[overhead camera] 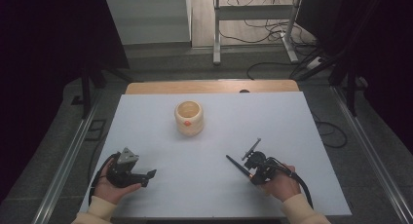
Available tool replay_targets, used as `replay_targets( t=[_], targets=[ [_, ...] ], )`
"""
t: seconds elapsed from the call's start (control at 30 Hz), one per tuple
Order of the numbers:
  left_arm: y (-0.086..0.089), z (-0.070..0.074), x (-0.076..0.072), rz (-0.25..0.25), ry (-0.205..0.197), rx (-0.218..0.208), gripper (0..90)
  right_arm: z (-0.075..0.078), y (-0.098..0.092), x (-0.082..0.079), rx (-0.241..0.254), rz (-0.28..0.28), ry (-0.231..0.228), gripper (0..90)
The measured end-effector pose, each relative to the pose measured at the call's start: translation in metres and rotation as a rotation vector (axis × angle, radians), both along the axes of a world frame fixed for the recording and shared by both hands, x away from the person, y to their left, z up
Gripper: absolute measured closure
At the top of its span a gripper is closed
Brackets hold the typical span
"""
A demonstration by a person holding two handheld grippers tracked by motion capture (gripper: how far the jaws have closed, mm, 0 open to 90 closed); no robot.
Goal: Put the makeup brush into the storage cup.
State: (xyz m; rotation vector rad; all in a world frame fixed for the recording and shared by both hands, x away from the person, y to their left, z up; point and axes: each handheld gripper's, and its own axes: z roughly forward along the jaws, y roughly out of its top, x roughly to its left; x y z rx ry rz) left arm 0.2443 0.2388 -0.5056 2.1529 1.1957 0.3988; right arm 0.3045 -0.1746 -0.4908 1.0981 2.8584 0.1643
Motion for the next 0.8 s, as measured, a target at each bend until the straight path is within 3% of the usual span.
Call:
replay_targets(
  t=[0.13,0.4,0.63,0.8],
  targets=[
    [0.000,0.000,0.000,0.001,-0.002,0.000,14.6,0.002,0.000,0.000,-0.012,0.011,-0.007,77.9],
    [0.000,0.000,0.000,0.003,-0.002,-0.001,14.6,0.010,-0.003,0.000,0.010,0.019,-0.052,77.9],
    [0.001,0.000,0.000,0.004,-0.002,0.000,14.6,0.019,-0.007,0.001,0.050,0.024,-0.102,78.0],
    [0.001,0.000,0.000,0.004,-0.002,-0.001,14.6,0.025,-0.009,0.001,0.082,0.026,-0.108,78.0]
  ],
)
